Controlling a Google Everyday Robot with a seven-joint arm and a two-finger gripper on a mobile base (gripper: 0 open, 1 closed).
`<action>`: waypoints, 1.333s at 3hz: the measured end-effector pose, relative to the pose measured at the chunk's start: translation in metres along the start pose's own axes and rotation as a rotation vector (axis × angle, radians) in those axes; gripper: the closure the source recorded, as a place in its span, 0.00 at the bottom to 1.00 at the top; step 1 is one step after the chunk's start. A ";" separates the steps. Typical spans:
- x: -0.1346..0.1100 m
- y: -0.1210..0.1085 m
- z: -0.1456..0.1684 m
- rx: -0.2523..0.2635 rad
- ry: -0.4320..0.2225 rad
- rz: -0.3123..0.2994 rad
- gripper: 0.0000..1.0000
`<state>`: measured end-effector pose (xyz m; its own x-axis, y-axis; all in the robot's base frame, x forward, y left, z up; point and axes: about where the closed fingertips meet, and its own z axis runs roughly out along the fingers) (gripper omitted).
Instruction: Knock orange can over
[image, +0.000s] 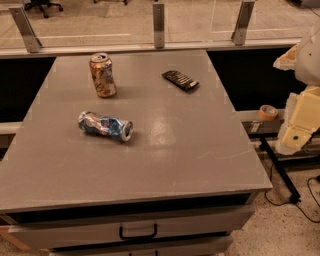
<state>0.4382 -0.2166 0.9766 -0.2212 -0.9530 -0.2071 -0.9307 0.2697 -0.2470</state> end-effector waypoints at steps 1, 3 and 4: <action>0.000 0.000 0.000 0.000 0.000 0.000 0.00; -0.054 -0.015 0.056 -0.065 -0.334 -0.018 0.00; -0.101 -0.025 0.083 -0.071 -0.589 -0.050 0.00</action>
Offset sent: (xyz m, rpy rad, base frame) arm 0.0421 0.0574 -0.0342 0.3782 0.0270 0.0926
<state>0.5081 -0.1151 0.9248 0.0036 -0.7218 -0.6921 -0.9574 0.1973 -0.2107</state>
